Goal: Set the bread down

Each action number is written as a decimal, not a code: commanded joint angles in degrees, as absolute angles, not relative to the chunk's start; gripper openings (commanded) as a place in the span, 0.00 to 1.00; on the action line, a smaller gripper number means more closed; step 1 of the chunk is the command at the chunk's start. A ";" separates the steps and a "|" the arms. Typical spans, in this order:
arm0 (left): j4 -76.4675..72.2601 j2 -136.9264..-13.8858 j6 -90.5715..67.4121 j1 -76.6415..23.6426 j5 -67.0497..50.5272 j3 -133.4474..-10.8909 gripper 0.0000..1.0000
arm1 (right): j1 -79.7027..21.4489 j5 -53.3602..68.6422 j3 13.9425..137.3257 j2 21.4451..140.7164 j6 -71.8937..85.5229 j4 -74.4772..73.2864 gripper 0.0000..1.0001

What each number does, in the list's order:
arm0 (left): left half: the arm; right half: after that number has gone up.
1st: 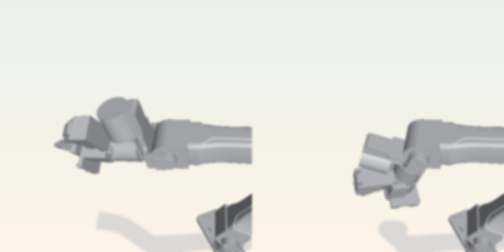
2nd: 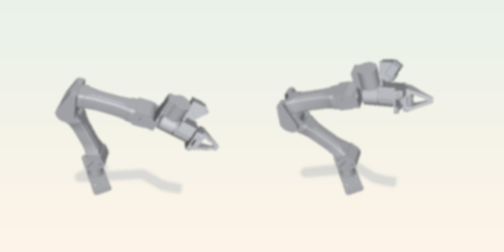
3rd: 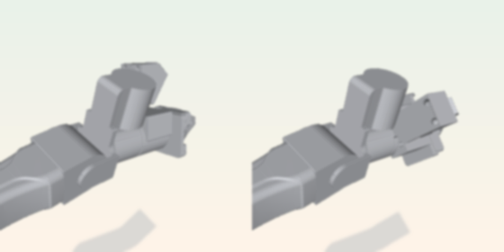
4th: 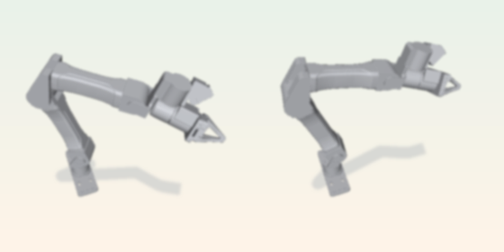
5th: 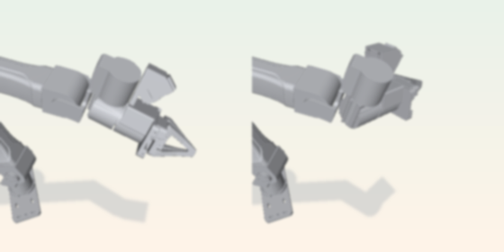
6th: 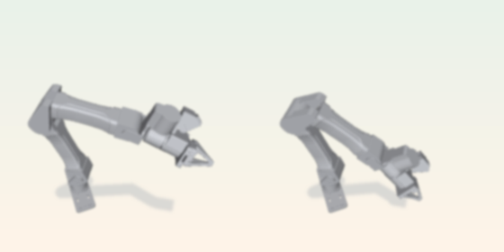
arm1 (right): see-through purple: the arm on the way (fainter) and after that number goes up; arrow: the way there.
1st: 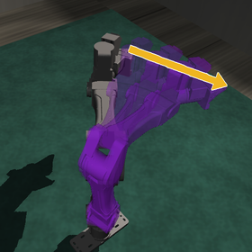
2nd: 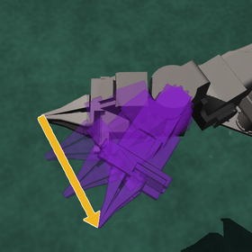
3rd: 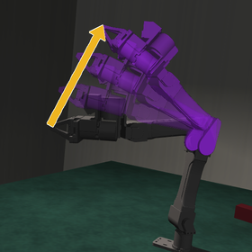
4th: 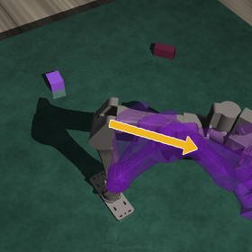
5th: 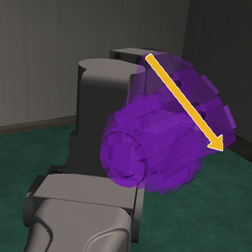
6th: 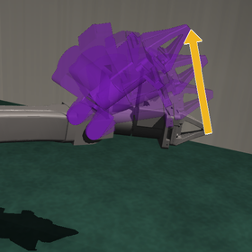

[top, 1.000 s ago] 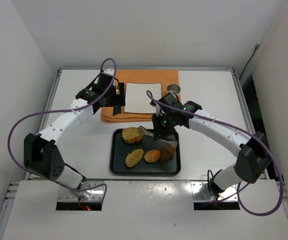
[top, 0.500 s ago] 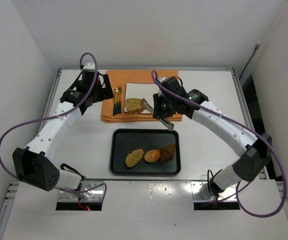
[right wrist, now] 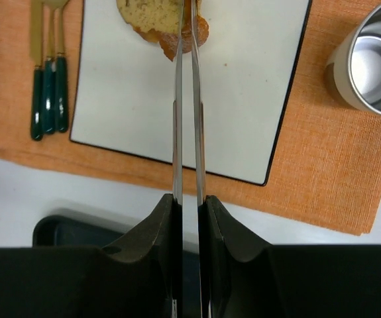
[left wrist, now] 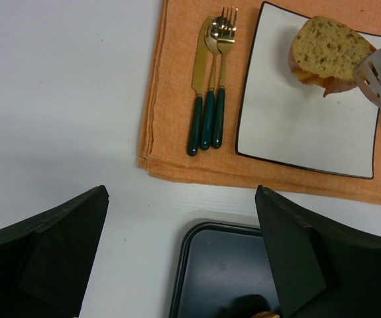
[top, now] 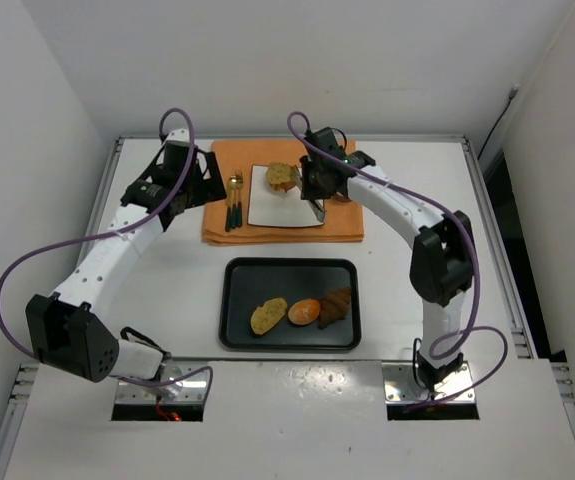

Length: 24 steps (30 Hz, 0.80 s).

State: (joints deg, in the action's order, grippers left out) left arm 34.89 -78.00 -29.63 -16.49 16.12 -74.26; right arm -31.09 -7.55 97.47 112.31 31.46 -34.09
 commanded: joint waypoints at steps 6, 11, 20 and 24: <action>34.01 -78.30 -30.76 -15.29 13.28 -72.42 0.99 | -29.71 -7.48 96.86 112.76 32.34 -26.02 0.11; 34.01 -77.78 -30.76 -15.29 12.74 -71.89 0.99 | -29.18 -4.23 94.93 114.08 34.10 -24.70 0.11; 34.01 -77.26 -30.76 -15.29 13.80 -71.37 0.99 | -29.18 0.26 95.01 116.10 35.24 -23.99 0.21; 34.01 -76.73 -30.76 -15.29 13.19 -71.37 0.99 | -29.18 0.26 95.54 116.10 35.24 -25.04 0.41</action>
State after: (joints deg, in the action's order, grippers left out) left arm 34.65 -78.13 -30.30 -16.01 13.72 -71.40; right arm -29.39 -0.97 94.17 116.40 34.72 -27.09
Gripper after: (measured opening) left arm 0.989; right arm 0.387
